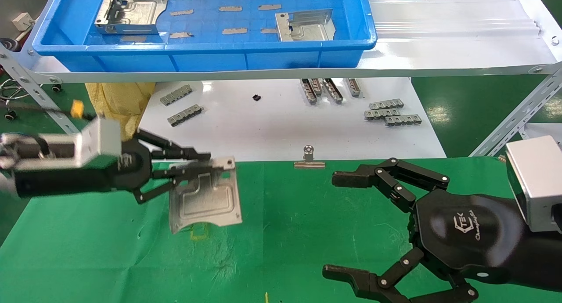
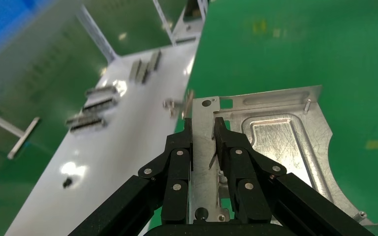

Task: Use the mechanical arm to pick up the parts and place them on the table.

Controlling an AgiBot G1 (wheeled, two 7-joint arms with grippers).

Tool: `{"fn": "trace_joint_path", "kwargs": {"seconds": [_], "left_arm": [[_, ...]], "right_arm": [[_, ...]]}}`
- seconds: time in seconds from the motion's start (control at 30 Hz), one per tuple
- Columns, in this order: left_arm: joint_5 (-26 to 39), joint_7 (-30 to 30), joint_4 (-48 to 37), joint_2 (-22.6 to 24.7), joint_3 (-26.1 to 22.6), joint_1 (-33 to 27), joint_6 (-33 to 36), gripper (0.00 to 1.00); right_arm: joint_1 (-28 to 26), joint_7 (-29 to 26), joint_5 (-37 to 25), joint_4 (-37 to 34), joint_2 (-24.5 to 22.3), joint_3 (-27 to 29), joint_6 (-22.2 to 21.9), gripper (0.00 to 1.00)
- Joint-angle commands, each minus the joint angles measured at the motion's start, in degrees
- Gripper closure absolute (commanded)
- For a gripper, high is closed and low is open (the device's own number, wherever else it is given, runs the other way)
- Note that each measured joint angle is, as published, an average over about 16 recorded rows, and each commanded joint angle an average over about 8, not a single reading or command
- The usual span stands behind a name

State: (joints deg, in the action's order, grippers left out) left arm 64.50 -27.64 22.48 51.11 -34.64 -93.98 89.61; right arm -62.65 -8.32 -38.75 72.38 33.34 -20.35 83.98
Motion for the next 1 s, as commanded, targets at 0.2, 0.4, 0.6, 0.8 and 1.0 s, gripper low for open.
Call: {"fn": "trace_joint_path", "kwargs": {"seconds": [0.2, 0.4, 0.6, 0.8, 1.0], "left_arm": [[3.1, -10.9, -4.5, 1.7, -2.3, 2.3, -1.4, 1.00], [5.3, -15.5, -9.0, 3.5, -3.7, 2.4, -2.4, 0.96], [6.9, -19.6, -12.0, 4.9, -4.7, 1.9, -3.7, 0.26], [7.3, -22.8, -14.5, 6.0, -4.8, 1.2, -4.6, 0.00], [6.4, -23.1, -16.9, 6.2, -4.2, 0.5, -2.9, 0.00]], "right_arm": [[0.0, 0.0, 0.0, 0.0, 0.0, 0.0, 0.0, 0.00], [0.0, 0.0, 0.0, 0.0, 0.0, 0.0, 0.0, 0.00], [0.0, 0.0, 0.0, 0.0, 0.0, 0.0, 0.0, 0.00], [0.0, 0.0, 0.0, 0.0, 0.0, 0.0, 0.0, 0.00], [0.0, 0.0, 0.0, 0.0, 0.0, 0.0, 0.0, 0.00]]}}
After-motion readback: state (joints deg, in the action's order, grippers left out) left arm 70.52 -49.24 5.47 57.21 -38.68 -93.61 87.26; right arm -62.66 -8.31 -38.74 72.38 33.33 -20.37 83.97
